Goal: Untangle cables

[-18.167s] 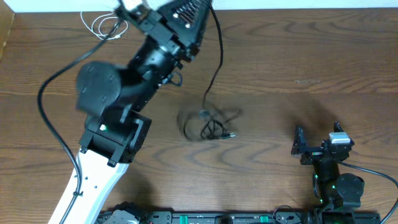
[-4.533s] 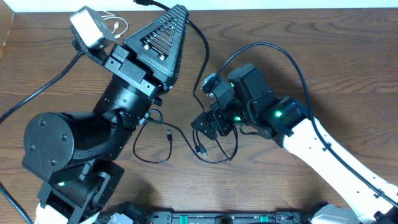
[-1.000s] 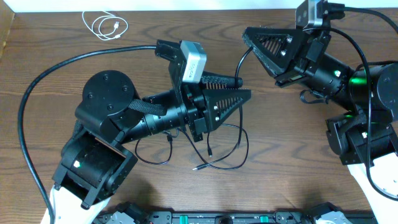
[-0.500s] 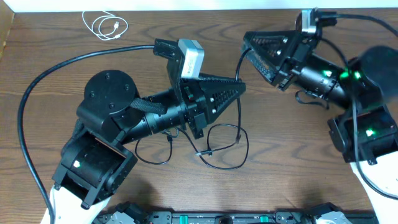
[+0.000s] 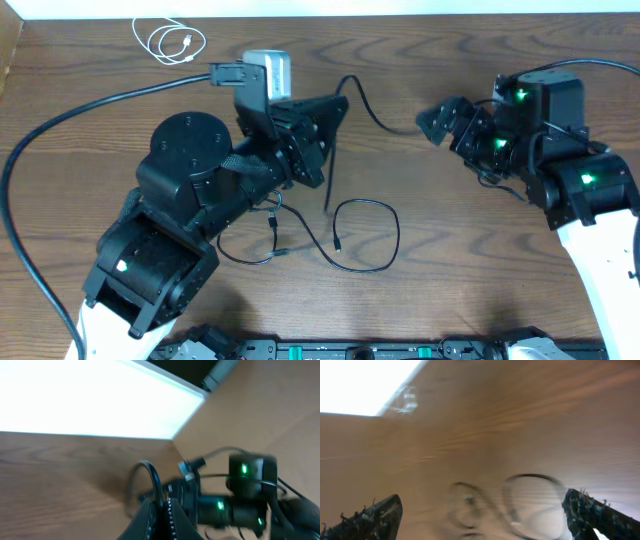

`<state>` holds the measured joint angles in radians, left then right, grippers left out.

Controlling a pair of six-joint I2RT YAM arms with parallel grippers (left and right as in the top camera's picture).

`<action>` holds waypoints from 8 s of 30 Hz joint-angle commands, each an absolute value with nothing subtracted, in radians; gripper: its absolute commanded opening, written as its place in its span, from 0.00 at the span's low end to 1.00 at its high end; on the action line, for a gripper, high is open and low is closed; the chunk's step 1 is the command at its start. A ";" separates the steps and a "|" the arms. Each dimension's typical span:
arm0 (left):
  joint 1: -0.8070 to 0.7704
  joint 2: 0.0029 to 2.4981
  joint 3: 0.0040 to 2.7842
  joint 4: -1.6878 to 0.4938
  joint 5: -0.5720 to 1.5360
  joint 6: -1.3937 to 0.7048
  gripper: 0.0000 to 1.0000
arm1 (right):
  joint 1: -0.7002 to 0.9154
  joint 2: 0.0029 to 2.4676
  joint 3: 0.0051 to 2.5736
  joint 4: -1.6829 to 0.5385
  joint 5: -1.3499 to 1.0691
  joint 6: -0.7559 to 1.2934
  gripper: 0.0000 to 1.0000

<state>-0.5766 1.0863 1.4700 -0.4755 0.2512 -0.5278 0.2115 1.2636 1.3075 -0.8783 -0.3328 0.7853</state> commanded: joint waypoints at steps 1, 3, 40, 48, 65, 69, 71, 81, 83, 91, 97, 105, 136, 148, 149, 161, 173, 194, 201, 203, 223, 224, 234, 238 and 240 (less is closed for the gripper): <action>-0.572 1.059 1.480 -0.467 0.110 -0.537 0.07 | 0.205 1.299 1.311 -0.935 -0.142 0.656 0.99; -0.572 1.057 1.480 -0.466 0.101 -0.537 0.07 | 0.205 1.317 1.311 -0.953 -0.157 0.656 0.99; -0.572 1.114 1.479 -0.779 -0.511 -0.485 0.08 | 0.233 1.381 1.310 -0.872 -0.624 1.080 0.99; -0.557 1.114 1.479 -0.846 -0.753 -0.514 0.08 | 0.234 1.382 1.305 -1.127 0.115 1.068 0.99; -0.537 1.086 1.478 -0.737 -0.487 -0.451 0.07 | 0.234 1.382 1.303 -1.145 0.174 1.068 0.99; -0.537 1.035 1.478 -0.598 -0.295 -0.415 0.07 | 0.234 1.382 1.303 -1.145 0.174 1.068 0.99; -0.537 0.999 1.478 -0.493 -0.184 -0.416 0.07 | 0.234 1.382 1.303 -1.145 0.173 1.068 0.99; -0.533 0.968 1.529 -0.334 -0.168 -0.446 0.07 | 0.234 1.382 1.303 -1.145 0.173 1.068 0.99; -0.533 0.987 1.557 -0.334 -0.168 -0.446 0.08 | 0.234 1.382 1.303 -1.145 0.174 1.068 0.99; -0.510 1.175 1.770 -0.426 -0.168 -0.392 0.07 | 0.234 1.382 1.303 -1.145 0.174 1.068 0.99; -0.354 1.356 1.956 -0.575 -0.168 -0.353 0.08 | 0.234 1.382 1.303 -1.145 0.174 1.068 0.99; -0.131 1.515 1.985 -0.581 -0.167 -0.374 0.07 | 0.234 1.382 1.303 -1.145 0.174 1.068 0.99; 0.467 1.903 1.984 -0.659 -0.044 -0.352 0.07 | 0.234 1.382 1.303 -1.145 0.174 1.068 0.99; 0.643 2.063 1.983 -0.635 -0.038 -0.278 0.08 | 0.234 1.382 1.303 -1.145 0.174 1.068 0.99; 0.647 2.076 1.983 -0.619 -0.038 -0.237 0.07 | 0.234 1.382 1.303 -1.145 0.174 1.068 0.99; 0.701 2.148 1.983 -0.469 -0.034 -0.136 0.93 | 0.234 1.382 1.303 -1.145 0.174 1.068 0.99; 0.701 2.149 1.967 -0.727 0.089 -0.137 0.93 | 0.234 1.382 1.303 -1.145 0.174 1.068 0.99; 0.730 2.172 1.637 -0.874 -0.106 -0.607 0.93 | 0.234 1.382 1.303 -1.145 0.173 1.068 0.99; 0.730 2.172 1.614 -0.881 -0.105 -0.612 0.93 | 0.234 1.382 1.303 -1.145 0.173 1.068 0.99; 0.730 2.172 1.597 -0.880 -0.105 -0.617 0.90 | 0.234 1.382 1.303 -1.145 0.174 1.068 0.99; 0.727 2.172 1.464 -0.690 0.040 -0.647 0.20 | 0.234 1.382 1.303 -1.145 0.174 1.068 0.99; 0.727 2.172 1.464 -0.660 0.066 -0.637 0.19 | 0.234 1.382 1.303 -1.145 0.173 1.068 0.99; 0.725 2.172 1.466 -0.104 0.583 -0.600 0.11 | 0.234 1.382 1.303 -1.145 0.174 1.068 0.99; 0.727 2.142 1.490 -0.044 0.609 -0.607 0.41 | 0.234 1.382 1.303 -1.145 0.174 1.068 0.99; 0.735 2.117 1.490 -0.052 0.591 -0.608 0.53 | 0.234 1.382 1.303 -1.145 0.174 1.068 0.99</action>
